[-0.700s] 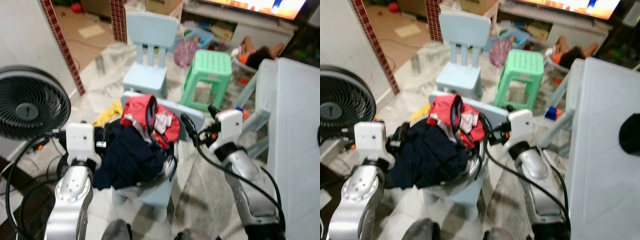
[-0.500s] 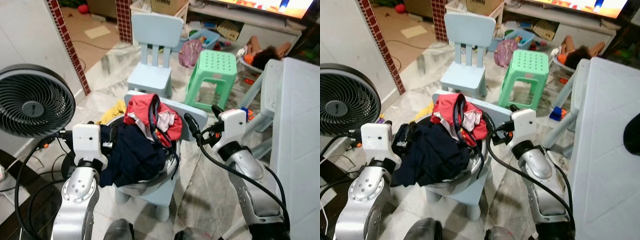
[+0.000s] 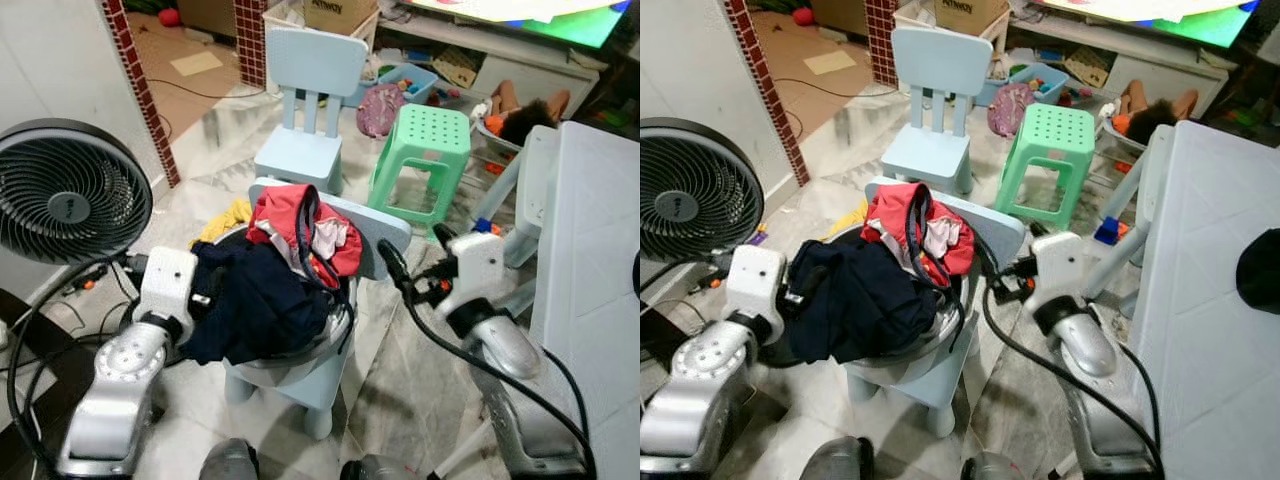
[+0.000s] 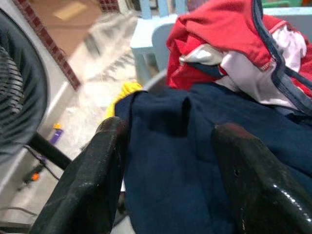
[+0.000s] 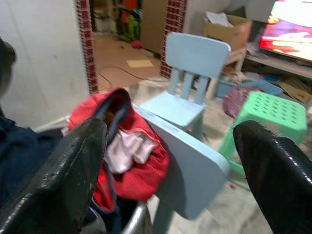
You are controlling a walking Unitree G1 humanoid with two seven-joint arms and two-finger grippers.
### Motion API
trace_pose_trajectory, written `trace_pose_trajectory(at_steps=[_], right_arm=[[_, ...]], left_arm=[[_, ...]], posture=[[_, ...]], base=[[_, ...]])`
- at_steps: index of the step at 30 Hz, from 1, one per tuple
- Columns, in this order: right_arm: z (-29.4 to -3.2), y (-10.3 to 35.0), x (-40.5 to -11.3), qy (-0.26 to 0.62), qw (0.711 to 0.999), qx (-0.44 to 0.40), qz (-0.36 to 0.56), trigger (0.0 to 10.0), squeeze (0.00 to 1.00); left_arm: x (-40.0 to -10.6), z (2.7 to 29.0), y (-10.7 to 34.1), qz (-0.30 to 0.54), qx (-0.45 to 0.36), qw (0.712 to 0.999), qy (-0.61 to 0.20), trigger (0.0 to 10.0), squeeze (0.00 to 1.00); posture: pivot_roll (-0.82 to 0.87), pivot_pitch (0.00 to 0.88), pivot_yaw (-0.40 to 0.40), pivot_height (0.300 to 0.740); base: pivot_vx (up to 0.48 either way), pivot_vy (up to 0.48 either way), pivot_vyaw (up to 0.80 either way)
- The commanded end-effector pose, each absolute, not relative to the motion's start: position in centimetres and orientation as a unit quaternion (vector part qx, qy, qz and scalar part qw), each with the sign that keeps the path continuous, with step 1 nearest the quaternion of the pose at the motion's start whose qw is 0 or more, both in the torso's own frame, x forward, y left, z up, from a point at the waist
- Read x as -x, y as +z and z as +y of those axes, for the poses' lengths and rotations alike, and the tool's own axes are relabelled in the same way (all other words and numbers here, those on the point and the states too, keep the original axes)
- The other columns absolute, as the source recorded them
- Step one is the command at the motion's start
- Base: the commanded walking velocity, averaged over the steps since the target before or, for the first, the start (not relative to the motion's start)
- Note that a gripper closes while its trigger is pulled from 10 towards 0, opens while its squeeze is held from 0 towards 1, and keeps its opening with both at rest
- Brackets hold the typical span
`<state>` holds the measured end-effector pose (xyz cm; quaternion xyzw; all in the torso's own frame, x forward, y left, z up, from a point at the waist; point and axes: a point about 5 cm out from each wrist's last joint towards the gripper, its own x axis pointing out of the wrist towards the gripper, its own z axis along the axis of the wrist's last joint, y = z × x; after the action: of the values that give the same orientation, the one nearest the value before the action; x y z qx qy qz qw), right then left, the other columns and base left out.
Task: Hang hanger
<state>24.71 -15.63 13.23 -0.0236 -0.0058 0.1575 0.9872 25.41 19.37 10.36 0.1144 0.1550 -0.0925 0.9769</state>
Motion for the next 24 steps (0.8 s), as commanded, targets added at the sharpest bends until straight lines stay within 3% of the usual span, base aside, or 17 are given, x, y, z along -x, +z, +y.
trace_pose_trajectory(at_steps=[1,10,18,24], right_arm=[[-16.2,13.6,-23.6,0.15,0.988,0.031,-0.001,10.0,0.0],[-16.7,14.0,-22.5,0.14,0.99,0.027,0.006,10.0,0.0],[-16.7,14.5,-20.3,0.147,0.987,0.059,0.023,10.0,0.0],[-18.7,14.8,-19.7,0.115,0.99,0.074,0.035,10.0,0.0]], left_arm=[[-26.2,19.6,10.4,0.158,-0.128,0.973,-0.108,10.0,0.0],[-28.9,17.7,12.1,0.101,-0.148,0.972,-0.155,10.0,0.0],[-30.8,15.5,11.1,0.075,-0.138,0.971,-0.179,10.0,0.0],[-31.8,14.5,9.5,0.083,-0.147,0.966,-0.196,10.0,0.0]], posture=[[-0.02,0.189,-0.087,0.74],[-0.02,0.223,-0.069,0.74],[-0.13,0.269,-0.096,0.74],[-0.16,0.28,-0.094,0.74]], base=[[0.0,0.0,0.0],[0.0,0.0,0.0],[0.0,0.0,0.0],[0.0,0.0,0.0]])
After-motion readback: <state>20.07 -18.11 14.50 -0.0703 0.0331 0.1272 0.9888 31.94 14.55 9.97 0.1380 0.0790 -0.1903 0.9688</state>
